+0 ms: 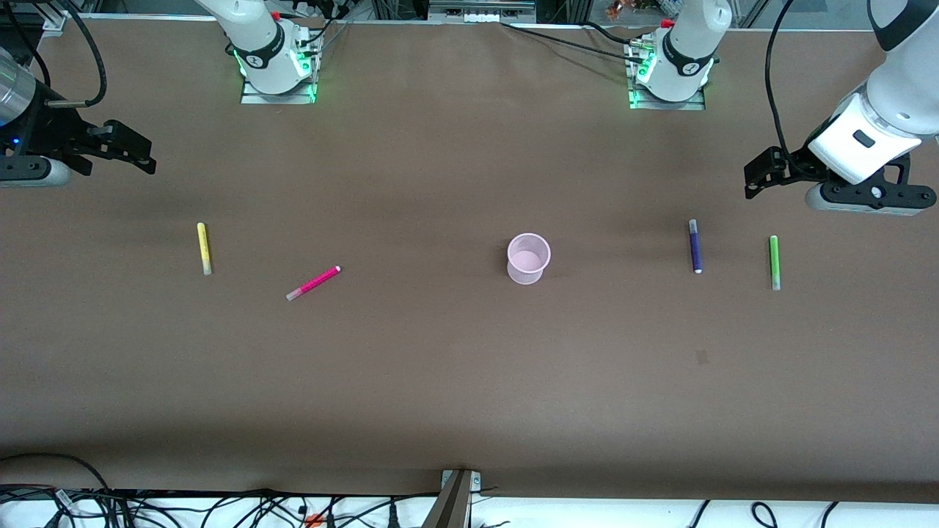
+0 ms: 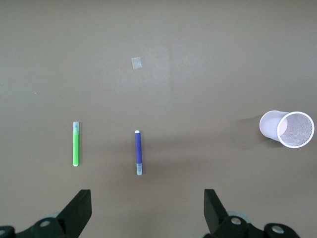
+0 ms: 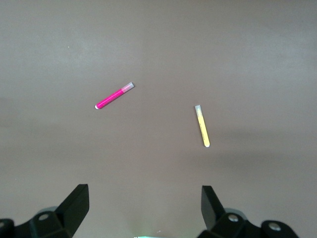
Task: Organize pens into pink holder with both arms
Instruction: 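Move the left gripper down over the blue marker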
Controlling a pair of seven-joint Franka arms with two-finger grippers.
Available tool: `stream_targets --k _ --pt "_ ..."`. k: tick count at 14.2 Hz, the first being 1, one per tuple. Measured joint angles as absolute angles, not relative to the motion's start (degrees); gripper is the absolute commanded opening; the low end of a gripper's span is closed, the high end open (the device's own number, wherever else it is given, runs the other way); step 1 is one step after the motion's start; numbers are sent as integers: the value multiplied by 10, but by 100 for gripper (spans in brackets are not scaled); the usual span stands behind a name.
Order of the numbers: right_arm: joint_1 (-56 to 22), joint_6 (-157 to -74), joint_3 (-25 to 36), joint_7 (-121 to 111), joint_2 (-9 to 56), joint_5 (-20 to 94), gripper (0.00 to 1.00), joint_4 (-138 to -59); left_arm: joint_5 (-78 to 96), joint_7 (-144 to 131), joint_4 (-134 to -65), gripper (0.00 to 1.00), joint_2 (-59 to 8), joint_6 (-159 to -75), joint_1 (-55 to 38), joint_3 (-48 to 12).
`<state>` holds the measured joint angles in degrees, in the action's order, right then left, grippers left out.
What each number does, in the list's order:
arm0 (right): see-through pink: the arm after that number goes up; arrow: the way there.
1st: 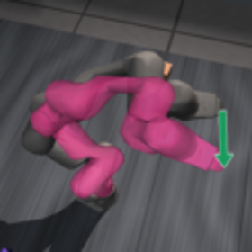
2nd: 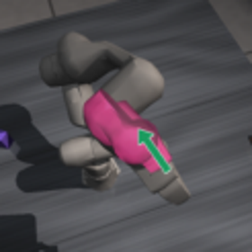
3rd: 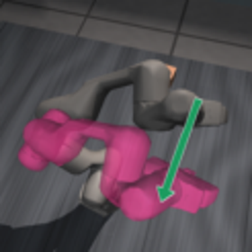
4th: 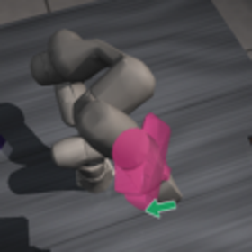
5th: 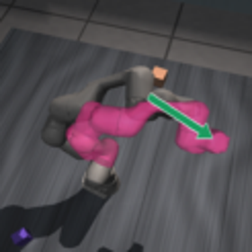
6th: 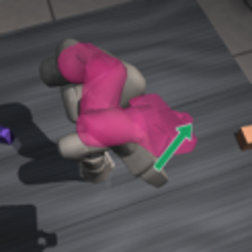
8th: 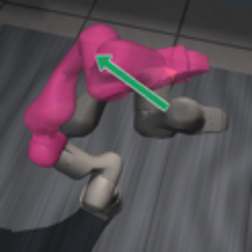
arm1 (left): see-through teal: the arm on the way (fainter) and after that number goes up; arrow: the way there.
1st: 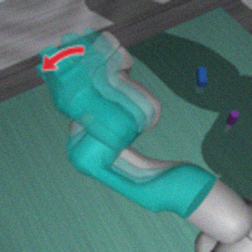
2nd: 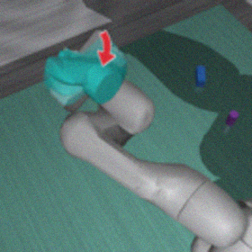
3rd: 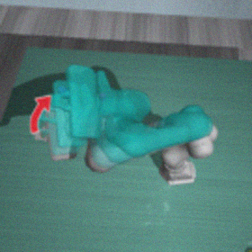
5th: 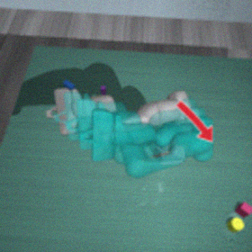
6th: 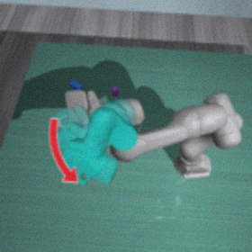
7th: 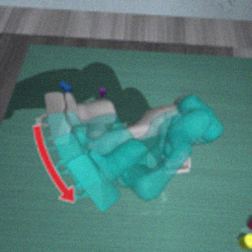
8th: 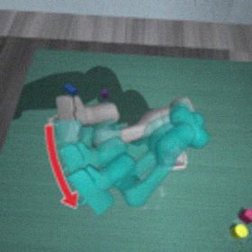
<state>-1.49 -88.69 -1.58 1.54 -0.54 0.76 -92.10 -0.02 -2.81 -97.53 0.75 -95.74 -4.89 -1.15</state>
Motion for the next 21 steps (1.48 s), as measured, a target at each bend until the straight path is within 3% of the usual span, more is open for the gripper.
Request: stream_targets --k 8,16,18,21 --pt "-15 -887 -16 15 -5 8 100 -921 -21 -28 -975 100 -8 -934 -49 -12" --pt "-15 -887 -16 15 -5 8 100 -921 -22 -28 -980 100 -166 -900 -40 -2" --pt "-15 -887 -16 15 -5 8 100 -921 -23 -28 -982 100 -209 -932 -31 -2" --pt "-15 -887 -16 15 -5 8 100 -921 -23 -27 -1012 100 -244 -1052 -22 -2"
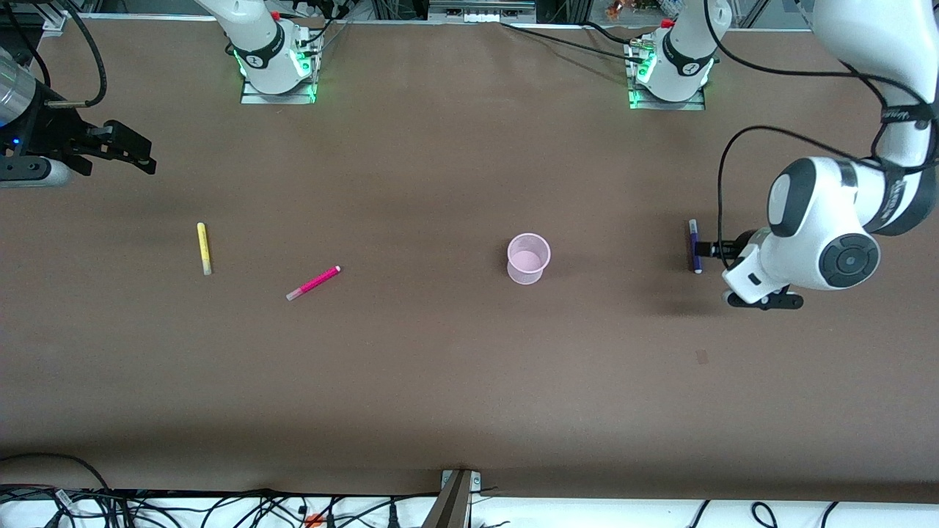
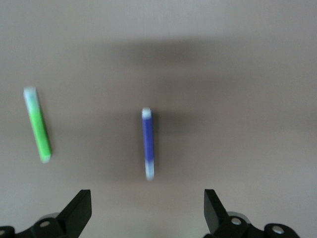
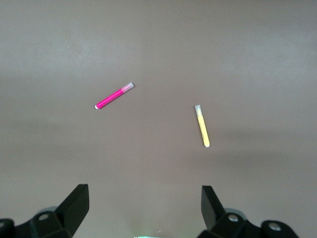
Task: Organize pens into pink holder with both arms
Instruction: 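Move the left gripper down over the blue marker, then close the left gripper on the blue marker and lift it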
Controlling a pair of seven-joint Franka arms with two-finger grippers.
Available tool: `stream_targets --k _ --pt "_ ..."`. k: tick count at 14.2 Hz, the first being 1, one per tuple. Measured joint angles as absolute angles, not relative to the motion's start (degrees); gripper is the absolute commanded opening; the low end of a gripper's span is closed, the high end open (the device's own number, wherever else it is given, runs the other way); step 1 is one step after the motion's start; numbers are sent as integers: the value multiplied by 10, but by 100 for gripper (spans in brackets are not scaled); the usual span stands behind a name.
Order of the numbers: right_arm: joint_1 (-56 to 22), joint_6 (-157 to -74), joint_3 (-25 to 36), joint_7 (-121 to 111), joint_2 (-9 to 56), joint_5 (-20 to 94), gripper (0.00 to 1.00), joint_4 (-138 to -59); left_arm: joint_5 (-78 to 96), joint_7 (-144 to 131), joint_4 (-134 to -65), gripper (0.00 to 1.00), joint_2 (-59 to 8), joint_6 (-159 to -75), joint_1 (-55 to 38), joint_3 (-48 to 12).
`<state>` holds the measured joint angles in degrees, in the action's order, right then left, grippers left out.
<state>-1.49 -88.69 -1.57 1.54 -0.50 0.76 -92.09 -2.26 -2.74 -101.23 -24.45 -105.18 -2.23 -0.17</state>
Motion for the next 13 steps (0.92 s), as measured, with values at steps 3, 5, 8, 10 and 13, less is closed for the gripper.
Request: stream_targets --k 3,5,8,10,13 --pt "-15 -887 -16 15 -5 8 100 -921 -23 -26 -1093 100 -246 -1197 -13 -2" --pt "-15 -887 -16 15 -5 8 100 -921 -30 -24 -1154 100 -239 -1300 -13 -2" --pt "-15 -887 -15 15 -5 8 100 -921 -56 -24 -1254 100 -216 -1423 -11 -2" --pt "-15 -887 -15 15 -5 8 100 -921 -58 -22 -1285 100 -204 -1440 -4 -2" --pt "-15 -887 -15 15 -5 8 100 -921 -58 -20 -1297 86 -202 -1441 -1 -2"
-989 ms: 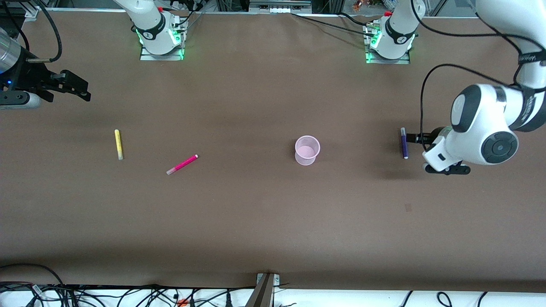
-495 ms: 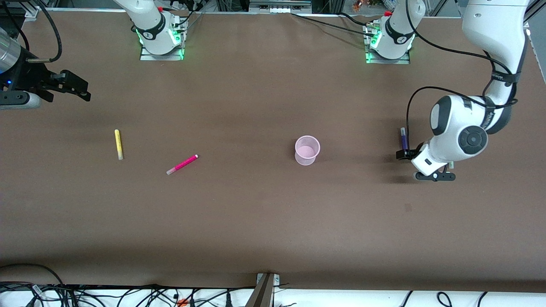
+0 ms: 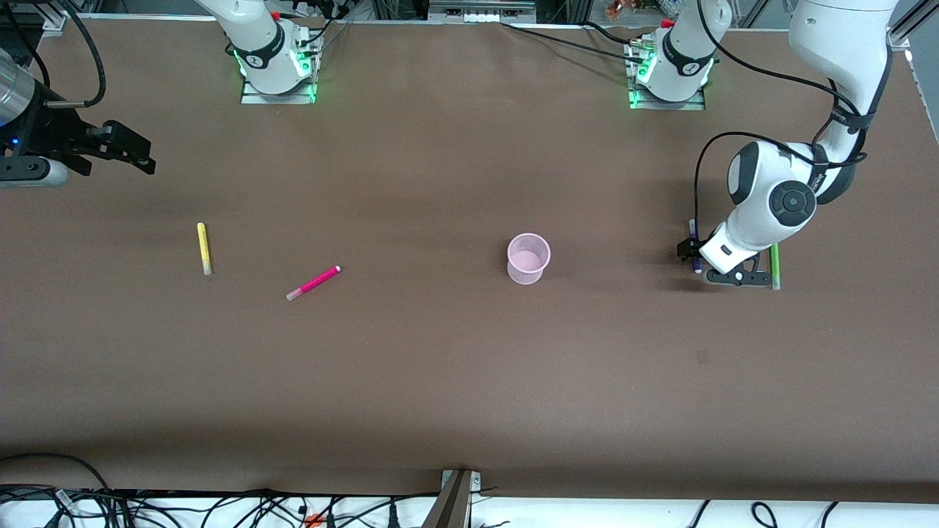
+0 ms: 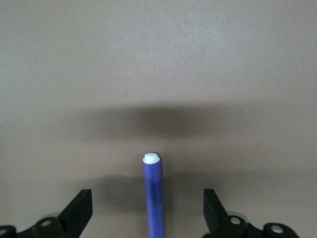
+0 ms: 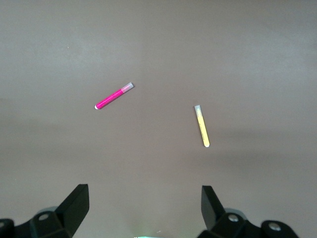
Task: Organize pens into pink holder with both arms
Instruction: 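Close the left gripper on the blue marker and lift it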
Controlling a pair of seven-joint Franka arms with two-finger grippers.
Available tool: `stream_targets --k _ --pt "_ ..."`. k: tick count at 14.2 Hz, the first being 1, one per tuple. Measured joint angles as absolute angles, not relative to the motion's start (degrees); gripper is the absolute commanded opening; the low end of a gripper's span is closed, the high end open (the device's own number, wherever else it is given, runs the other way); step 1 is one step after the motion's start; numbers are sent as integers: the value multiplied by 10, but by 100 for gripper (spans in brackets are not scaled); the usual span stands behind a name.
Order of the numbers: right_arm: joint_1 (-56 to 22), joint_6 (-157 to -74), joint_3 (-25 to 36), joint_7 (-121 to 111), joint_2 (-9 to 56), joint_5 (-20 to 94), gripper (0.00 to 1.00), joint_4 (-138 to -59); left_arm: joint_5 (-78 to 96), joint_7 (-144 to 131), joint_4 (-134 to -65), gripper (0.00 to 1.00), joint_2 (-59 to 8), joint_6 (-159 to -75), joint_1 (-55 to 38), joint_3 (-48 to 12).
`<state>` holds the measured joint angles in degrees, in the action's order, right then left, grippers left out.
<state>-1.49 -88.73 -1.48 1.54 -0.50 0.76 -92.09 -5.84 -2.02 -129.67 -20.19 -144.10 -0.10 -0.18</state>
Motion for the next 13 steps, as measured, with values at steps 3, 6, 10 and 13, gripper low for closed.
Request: stream_targets --k 3,6,10,13 --pt "-15 -887 -15 15 -5 8 100 -921 -58 -20 -1302 77 -207 -1441 -1 -3" --pt "-15 -888 -15 15 -5 8 100 -921 -58 -20 -1302 71 -211 -1449 -1 -4" --pt "-15 -887 -15 15 -5 8 100 -921 -58 -20 -1302 38 -226 -1466 -1 -5" --pt "-15 -887 -15 15 -5 8 100 -921 -58 -20 -1300 0 -230 -1468 -1 -8"
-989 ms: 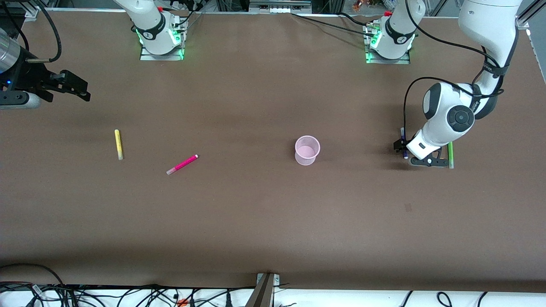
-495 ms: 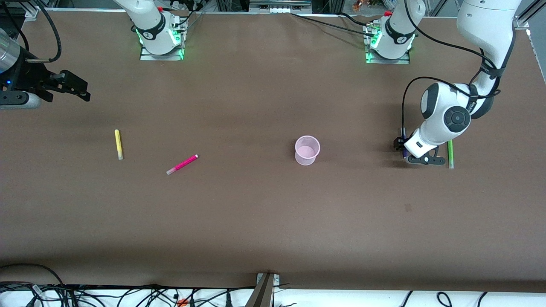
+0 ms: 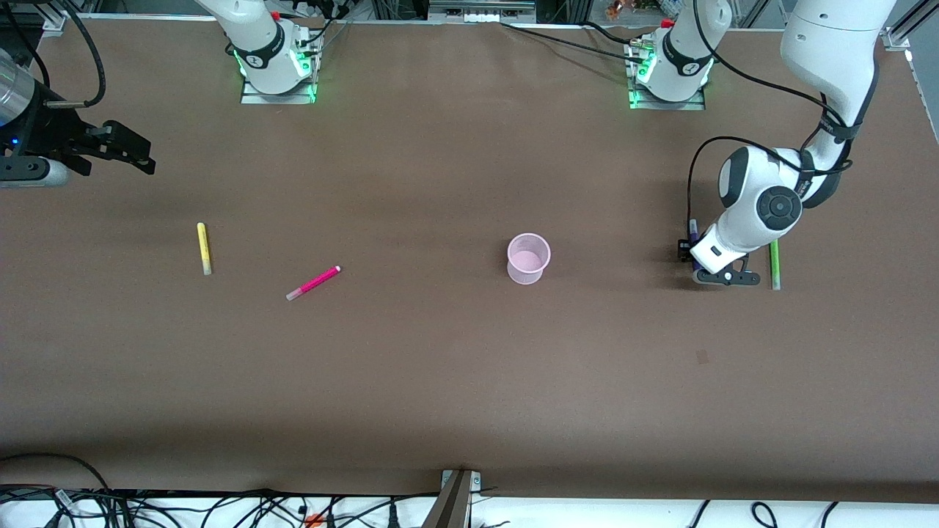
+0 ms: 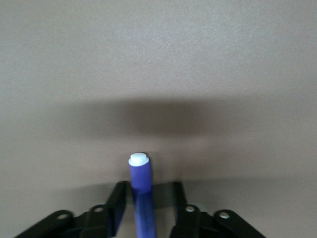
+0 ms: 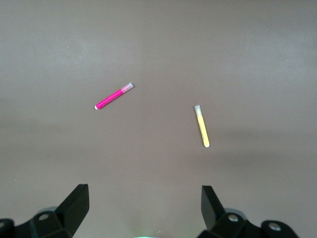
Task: Organize pens into pink holder with both arms
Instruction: 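Close the left gripper on the blue marker and lift it, then carry the blue marker to the pink cup while the right gripper grasps the pink marker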
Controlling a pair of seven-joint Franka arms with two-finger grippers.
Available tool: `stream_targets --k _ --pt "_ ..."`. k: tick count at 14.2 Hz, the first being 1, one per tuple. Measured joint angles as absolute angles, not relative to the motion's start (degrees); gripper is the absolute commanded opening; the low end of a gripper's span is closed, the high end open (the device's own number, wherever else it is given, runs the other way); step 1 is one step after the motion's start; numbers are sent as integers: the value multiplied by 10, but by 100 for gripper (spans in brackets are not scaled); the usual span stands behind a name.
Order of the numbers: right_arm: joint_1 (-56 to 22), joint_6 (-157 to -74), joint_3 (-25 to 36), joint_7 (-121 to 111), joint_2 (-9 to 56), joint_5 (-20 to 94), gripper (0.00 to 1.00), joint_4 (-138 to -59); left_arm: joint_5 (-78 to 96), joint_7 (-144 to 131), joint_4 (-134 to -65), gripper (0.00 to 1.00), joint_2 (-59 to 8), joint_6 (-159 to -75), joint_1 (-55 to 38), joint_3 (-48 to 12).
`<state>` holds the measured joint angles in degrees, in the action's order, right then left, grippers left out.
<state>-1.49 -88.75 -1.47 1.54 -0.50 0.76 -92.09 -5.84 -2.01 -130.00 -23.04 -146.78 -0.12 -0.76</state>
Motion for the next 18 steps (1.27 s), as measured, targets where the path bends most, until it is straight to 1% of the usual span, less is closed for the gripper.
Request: stream_targets --k 5,7,8,10,12,14,16,18 --pt "-15 -887 -15 15 -5 8 100 -921 -58 -20 -1297 0 -231 -1468 -1 -10" --pt "-15 -888 -15 15 -5 8 100 -921 -58 -18 -1282 0 -230 -1459 -1 -10" --pt "-15 -888 -15 15 -5 8 100 -921 -58 -10 -1266 0 -229 -1438 -1 -10" --pt "-15 -888 -15 15 -5 8 100 -921 -58 22 -1216 0 -224 -1358 -1 -10" --pt "-15 -891 -15 15 -5 8 100 -921 -49 50 -1149 0 -218 -1254 -1 -15" --pt "-15 -898 -15 15 -5 8 100 -921 -14 99 -1086 0 -213 -1169 -1 -33" --pt "-15 -910 -16 15 -4 8 100 -921 39 146 -1038 0 -210 -1115 -2 -54" --pt "-15 -930 -17 14 2 8 100 -921 145 223 -999 0 -209 -1050 -3 -60"
